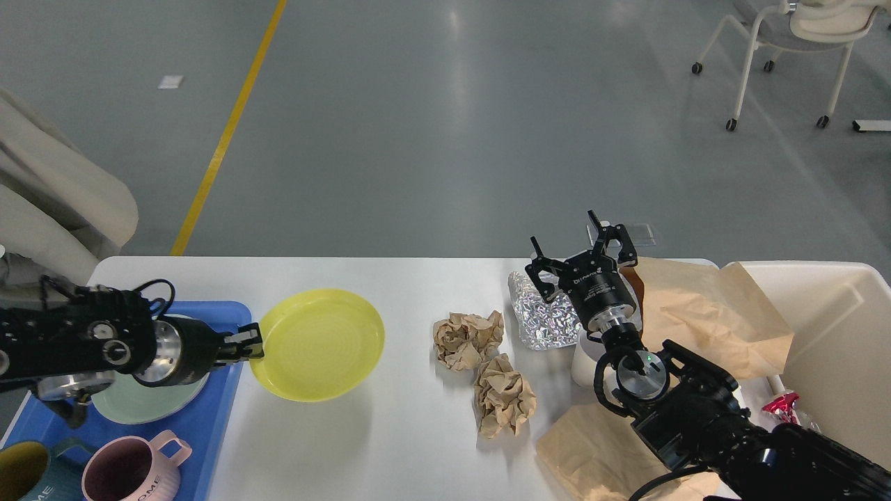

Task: Tidy desktop

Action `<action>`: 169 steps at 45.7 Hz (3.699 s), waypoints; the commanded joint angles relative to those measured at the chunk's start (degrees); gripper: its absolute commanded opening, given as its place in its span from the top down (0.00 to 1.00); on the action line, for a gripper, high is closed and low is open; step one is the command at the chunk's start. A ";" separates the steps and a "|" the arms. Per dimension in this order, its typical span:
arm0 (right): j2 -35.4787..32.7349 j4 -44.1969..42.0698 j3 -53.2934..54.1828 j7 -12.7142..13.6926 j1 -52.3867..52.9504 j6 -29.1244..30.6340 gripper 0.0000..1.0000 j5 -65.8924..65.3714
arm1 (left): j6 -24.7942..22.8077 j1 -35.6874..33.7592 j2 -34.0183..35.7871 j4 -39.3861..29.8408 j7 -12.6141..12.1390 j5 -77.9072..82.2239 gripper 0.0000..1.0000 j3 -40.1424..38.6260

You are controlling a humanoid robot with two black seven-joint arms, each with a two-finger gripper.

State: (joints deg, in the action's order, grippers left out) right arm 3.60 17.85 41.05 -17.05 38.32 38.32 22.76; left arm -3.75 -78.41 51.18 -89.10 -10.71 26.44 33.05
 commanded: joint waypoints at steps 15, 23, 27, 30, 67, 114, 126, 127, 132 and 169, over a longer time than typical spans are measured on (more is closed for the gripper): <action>0.01 -0.09 0.00 0.00 0.00 0.00 0.00 0.00 | -29.73 -9.30 22.29 10.77 0.60 7.40 1.00 -11.43; 0.01 0.00 0.00 0.00 0.00 0.00 0.00 0.00 | -29.30 -0.96 18.88 25.00 9.02 15.29 1.00 -11.60; 0.01 -0.09 0.00 0.00 0.00 0.00 0.00 0.00 | -28.51 5.18 13.43 35.63 15.88 20.57 1.00 -11.52; 0.01 0.00 0.00 0.00 0.00 0.00 0.00 0.00 | -27.10 11.16 9.04 44.94 20.71 22.51 1.00 -11.52; 0.01 0.00 0.00 0.00 0.00 0.00 0.00 0.00 | -20.24 29.90 -10.58 70.20 30.57 21.73 0.52 -11.08; 0.01 -0.18 0.00 0.00 0.00 0.00 0.00 0.00 | -50.56 11.27 -3.10 69.50 49.65 -9.47 0.09 -41.03; 0.01 -0.18 0.00 0.00 0.00 0.00 0.00 0.00 | -48.89 16.27 -12.68 70.55 45.43 -14.30 0.07 -53.70; 0.01 -0.18 0.00 0.00 0.00 0.00 0.00 0.00 | -49.07 16.80 -13.38 70.46 44.73 -14.83 0.07 -54.49; 0.01 -0.18 0.00 0.00 0.00 0.00 0.00 0.00 | -48.19 17.42 -16.72 70.64 43.32 -16.07 0.06 -57.22; 0.01 -0.09 0.00 0.00 0.09 0.00 0.00 0.00 | -39.84 22.42 -31.32 70.73 39.27 -24.68 0.02 -67.50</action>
State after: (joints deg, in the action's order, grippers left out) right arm 3.61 17.76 41.07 -17.05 38.35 38.32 22.76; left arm -45.20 -58.63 22.01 -18.37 28.19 3.61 -31.96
